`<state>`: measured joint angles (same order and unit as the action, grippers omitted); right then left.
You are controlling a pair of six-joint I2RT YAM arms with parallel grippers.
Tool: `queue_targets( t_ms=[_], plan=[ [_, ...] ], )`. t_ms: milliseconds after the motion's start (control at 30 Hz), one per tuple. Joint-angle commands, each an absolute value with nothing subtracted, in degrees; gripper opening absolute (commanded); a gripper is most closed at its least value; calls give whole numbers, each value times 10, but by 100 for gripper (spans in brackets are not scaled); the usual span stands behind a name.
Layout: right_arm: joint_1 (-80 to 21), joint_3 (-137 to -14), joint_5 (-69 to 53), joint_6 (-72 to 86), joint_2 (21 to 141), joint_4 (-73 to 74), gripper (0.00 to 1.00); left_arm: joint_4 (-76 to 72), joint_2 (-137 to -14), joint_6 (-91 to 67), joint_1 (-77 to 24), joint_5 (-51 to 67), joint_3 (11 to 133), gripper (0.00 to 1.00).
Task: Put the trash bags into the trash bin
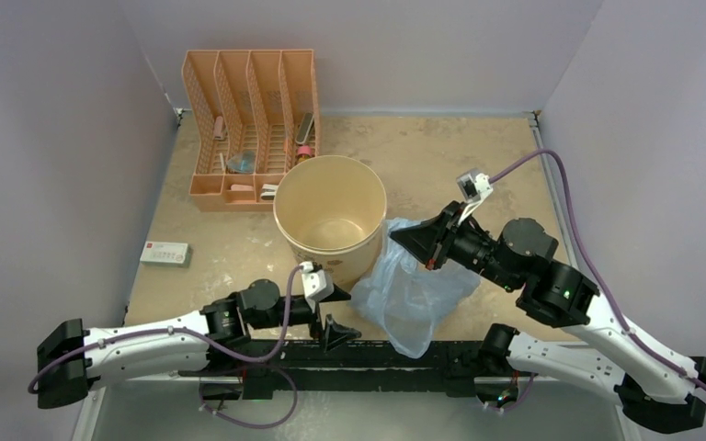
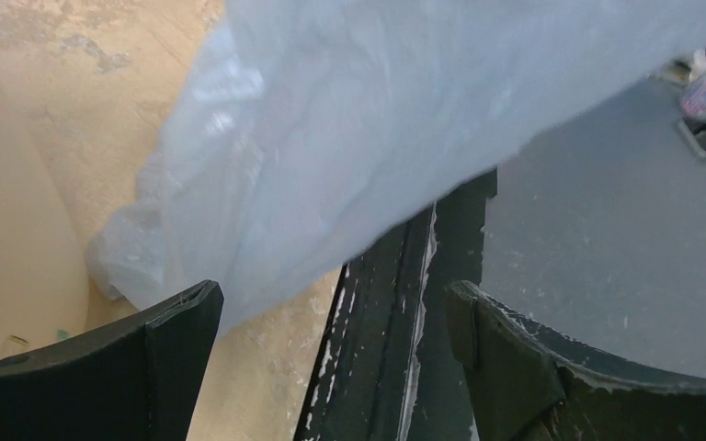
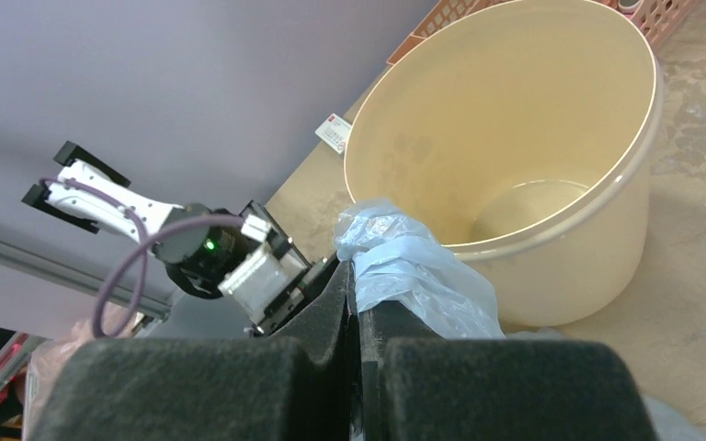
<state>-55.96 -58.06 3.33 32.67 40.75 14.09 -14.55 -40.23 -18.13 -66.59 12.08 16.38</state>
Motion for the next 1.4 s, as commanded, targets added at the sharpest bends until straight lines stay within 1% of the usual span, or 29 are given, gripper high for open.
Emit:
queue_targets(
  t_ms=[0, 133, 300, 500, 533, 567, 600, 667, 700, 800, 833, 867, 933, 967, 1033, 1133, 1167, 1267, 1367],
  plan=[
    [-560, -598, 39, 338, 399, 132, 0, -324, -403, -108, -702, 64, 110, 92],
    [-560, -598, 36, 341, 397, 129, 0, -361, -433, -62, -746, 27, 102, 93],
    [-560, -590, 36, 345, 396, 120, 0, -460, -502, -7, -806, -65, 82, 93],
    [-561, -588, 29, 349, 398, 120, 0, -545, -590, 23, -841, -142, 81, 93],
    [-560, -587, 28, 350, 398, 120, 0, -566, -603, 23, -844, -155, 79, 91],
    [-561, -586, 28, 351, 397, 119, 0, -585, -616, 24, -846, -164, 78, 88],
    [-561, -586, 28, 352, 396, 118, 0, -596, -632, 22, -848, -176, 79, 80],
    [-561, -585, 26, 352, 394, 117, 0, -612, -658, 17, -850, -194, 85, 76],
    [-561, -585, 27, 352, 394, 116, 0, -622, -670, 16, -851, -203, 86, 70],
    [-561, -584, 33, 353, 392, 118, 0, -652, -692, 11, -853, -210, 85, 49],
    [-561, -584, 39, 353, 391, 121, 0, -656, -693, 8, -853, -203, 86, 43],
    [-561, -584, 48, 354, 390, 124, 0, -654, -692, 6, -853, -194, 88, 40],
    [-561, -584, 72, 356, 389, 133, 0, -634, -685, 5, -853, -167, 94, 32],
    [-561, -584, 88, 358, 388, 139, 0, -612, -679, 5, -853, -152, 103, 26],
    [-561, -584, 119, 365, 387, 147, 0, -552, -665, 4, -853, -129, 127, 19],
    [-561, -581, 154, 372, 384, 155, 0, -477, -649, -15, -853, -113, 165, 4],
    [-561, -581, 161, 374, 383, 157, 0, -463, -642, -19, -853, -112, 174, 0],
    [-561, -580, 175, 377, 379, 157, 0, -406, -605, -31, -853, -112, 201, 0],
    [-561, -584, 196, 377, 374, 160, 0, -314, -552, -45, -853, -109, 232, 0]
  ],
)
